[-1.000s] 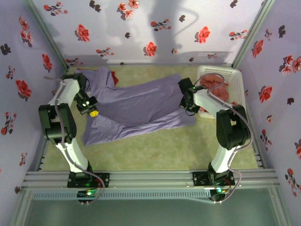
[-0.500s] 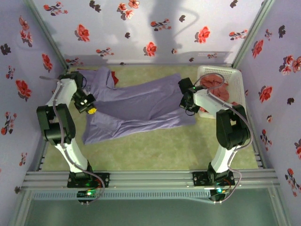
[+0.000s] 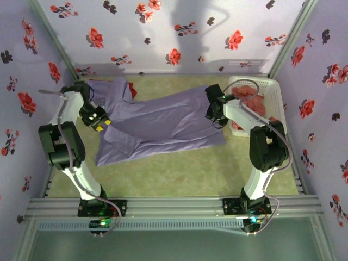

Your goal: Fold and stack the t-shirts

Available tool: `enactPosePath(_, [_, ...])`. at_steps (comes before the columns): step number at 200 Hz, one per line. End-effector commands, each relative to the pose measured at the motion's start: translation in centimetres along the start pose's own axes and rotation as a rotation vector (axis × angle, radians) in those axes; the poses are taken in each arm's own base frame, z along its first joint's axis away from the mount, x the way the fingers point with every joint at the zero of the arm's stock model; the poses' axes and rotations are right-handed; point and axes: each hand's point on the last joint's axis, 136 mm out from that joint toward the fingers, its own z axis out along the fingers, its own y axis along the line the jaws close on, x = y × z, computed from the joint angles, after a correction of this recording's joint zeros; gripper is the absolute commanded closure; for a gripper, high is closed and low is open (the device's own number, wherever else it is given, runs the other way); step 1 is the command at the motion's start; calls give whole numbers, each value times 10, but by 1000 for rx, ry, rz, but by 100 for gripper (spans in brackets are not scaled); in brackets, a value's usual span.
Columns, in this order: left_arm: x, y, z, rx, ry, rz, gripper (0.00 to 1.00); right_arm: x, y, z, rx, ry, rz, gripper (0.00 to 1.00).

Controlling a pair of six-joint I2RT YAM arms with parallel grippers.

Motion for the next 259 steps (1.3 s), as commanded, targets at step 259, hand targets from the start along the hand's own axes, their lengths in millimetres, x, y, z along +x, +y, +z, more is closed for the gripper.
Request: enactPosePath(259, [62, 7, -22, 168, 34, 121, 26, 140, 181, -95, -575, 333, -121, 36])
